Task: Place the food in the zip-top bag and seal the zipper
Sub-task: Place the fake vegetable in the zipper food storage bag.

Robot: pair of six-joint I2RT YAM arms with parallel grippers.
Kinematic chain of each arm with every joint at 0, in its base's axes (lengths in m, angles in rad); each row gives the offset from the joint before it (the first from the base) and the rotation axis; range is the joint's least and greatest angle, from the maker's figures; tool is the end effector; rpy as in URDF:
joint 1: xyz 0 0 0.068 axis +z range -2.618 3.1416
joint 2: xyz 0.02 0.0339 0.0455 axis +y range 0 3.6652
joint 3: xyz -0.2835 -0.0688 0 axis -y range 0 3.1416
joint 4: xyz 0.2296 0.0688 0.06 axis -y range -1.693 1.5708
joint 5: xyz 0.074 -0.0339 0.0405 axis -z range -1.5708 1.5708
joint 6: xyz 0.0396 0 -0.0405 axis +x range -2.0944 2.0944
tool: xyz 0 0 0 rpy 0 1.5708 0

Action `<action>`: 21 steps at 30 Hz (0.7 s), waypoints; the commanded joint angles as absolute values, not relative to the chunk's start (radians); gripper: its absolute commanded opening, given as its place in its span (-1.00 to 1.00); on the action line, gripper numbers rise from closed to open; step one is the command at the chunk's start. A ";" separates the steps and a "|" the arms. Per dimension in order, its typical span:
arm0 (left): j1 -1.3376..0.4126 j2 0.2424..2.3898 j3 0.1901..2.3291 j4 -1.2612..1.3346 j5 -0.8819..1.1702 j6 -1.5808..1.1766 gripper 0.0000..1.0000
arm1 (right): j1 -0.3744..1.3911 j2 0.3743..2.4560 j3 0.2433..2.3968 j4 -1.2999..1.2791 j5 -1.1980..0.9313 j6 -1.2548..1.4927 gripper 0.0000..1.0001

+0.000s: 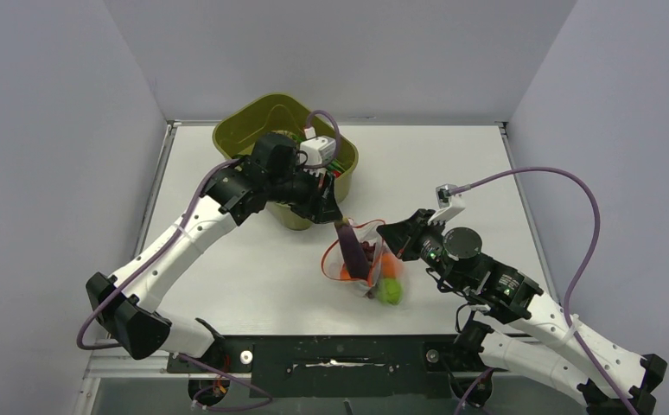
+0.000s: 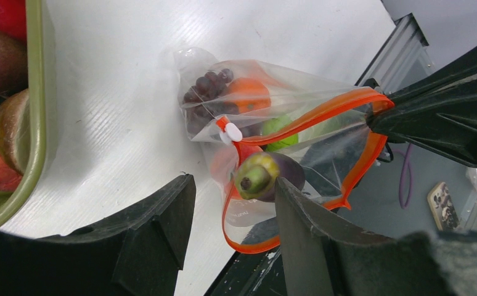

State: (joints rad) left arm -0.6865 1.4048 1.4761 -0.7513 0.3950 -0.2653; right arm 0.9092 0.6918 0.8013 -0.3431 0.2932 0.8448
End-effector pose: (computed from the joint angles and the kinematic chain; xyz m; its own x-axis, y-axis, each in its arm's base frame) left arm 0.2099 -0.1917 0.3998 -0.6834 0.2472 -0.6869 0.6604 0.6104 -0.4374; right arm 0.0903 0.0973 0.3532 -0.5301 0.4845 -0.6959 -0.2804 0.6743 0.6831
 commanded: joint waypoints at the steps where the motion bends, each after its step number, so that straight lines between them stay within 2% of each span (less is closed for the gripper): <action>1: -0.675 1.413 1.489 -0.694 0.513 -0.251 -0.02 | 0.906 0.686 0.824 -0.222 0.284 0.841 -1.00; 6: -0.675 1.435 1.490 -0.692 0.578 -0.246 -0.03 | 0.905 0.685 0.821 -0.221 0.282 0.843 -1.00; 9: -0.676 1.443 1.488 -0.691 0.591 -0.248 -0.13 | 0.906 0.684 0.818 -0.218 0.280 0.844 -1.00; 17: -0.676 1.452 1.467 -0.655 0.614 -0.254 -0.25 | 0.906 0.684 0.816 -0.218 0.274 0.844 -1.00; 21: -0.675 1.454 1.467 -0.646 0.626 -0.261 -0.70 | 0.906 0.681 0.816 -0.224 0.277 0.853 -1.00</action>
State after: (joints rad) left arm -0.6788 1.4555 1.4620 -0.7067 0.5713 -0.2668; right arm 0.9092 0.6918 0.8013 -0.3374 0.2783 0.8452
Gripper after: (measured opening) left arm 0.254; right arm 0.028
